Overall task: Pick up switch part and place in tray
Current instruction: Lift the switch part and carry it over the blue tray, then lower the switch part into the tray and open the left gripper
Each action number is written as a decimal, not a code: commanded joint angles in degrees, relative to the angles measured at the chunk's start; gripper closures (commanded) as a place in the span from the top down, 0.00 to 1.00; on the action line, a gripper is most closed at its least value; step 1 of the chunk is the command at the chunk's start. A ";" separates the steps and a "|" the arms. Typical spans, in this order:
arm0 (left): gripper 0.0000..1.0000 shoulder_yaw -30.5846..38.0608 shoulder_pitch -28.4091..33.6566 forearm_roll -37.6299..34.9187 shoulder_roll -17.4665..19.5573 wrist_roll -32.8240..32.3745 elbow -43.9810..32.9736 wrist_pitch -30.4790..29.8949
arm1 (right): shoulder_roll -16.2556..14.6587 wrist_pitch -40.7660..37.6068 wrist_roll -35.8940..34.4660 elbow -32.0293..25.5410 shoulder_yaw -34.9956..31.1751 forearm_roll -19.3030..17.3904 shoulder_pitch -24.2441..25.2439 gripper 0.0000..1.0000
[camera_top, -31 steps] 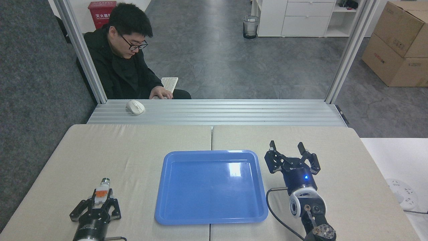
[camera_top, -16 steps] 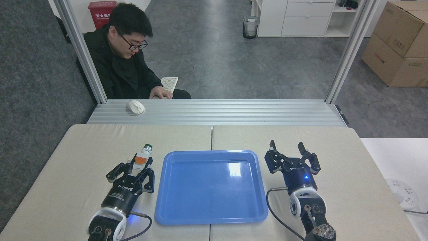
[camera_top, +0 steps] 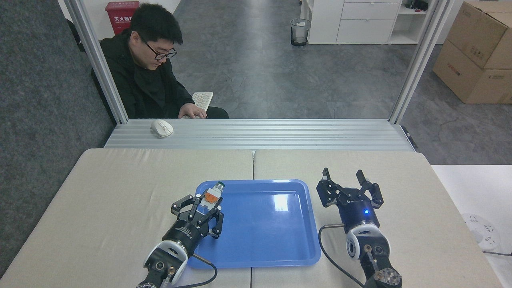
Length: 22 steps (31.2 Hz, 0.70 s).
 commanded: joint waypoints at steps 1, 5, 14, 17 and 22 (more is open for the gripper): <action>0.18 -5.36 -0.75 -3.14 -3.18 -2.34 7.50 0.42 | 0.01 0.03 0.00 0.00 0.02 0.01 0.00 1.00; 0.33 -5.18 -0.67 -3.14 -3.26 -2.25 6.71 0.51 | 0.01 0.03 0.00 0.00 0.02 0.01 0.00 1.00; 0.71 -4.92 -0.58 -2.96 -3.62 -2.26 0.74 0.78 | 0.01 0.03 -0.09 0.00 0.02 0.01 0.00 1.00; 0.73 -4.65 -0.23 -2.88 -3.53 -1.91 -1.81 0.78 | 0.01 0.03 0.00 0.00 0.02 0.01 0.00 1.00; 0.76 -4.48 -0.40 -2.26 -3.53 -1.46 -4.80 3.49 | 0.01 0.03 -0.09 0.00 0.02 0.01 0.00 1.00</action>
